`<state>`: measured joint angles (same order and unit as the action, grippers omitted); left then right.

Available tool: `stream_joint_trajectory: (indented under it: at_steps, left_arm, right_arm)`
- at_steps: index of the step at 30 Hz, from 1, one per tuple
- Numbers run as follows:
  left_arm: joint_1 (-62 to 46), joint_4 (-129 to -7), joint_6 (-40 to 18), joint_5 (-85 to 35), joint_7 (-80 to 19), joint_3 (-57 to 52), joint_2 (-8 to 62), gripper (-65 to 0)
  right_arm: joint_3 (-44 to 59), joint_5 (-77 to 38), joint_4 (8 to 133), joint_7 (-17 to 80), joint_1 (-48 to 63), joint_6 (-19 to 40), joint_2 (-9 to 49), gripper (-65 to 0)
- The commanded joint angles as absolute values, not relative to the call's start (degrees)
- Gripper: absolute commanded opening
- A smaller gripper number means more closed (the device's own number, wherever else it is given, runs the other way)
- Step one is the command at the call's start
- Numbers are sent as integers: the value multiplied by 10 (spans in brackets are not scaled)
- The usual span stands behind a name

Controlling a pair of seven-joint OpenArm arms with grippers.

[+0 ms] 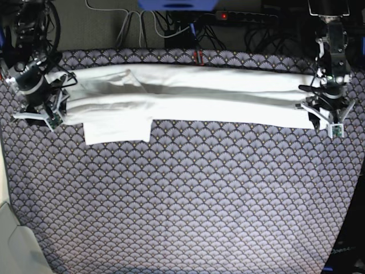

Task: Fold the T-shirt properly
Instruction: 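Lay the hem down on the fold and release both grippers, then move the right gripper to the sleeve end and grasp it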

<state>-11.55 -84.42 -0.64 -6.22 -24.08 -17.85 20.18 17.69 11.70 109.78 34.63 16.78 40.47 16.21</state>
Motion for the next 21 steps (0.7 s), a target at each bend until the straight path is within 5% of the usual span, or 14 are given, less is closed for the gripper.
stream_joint_trajectory:
  at_steps: [1, 18, 21]
  left_arm:
    - [-110, -857, -4, -62, -240, -182, 213, -366]
    - [-109, -862, -4, -62, -285, -207, 211, -363]
    - [-113, -886, -4, -62, -286, -224, 209, -315]
  right_arm:
    - [190, 119, 1107, 344, 171, 400, 172, -357]
    - [238, 117, 1111, 354, 158, 400, 151, -357]
    - [213, 119, 1109, 357, 122, 400, 153, -356]
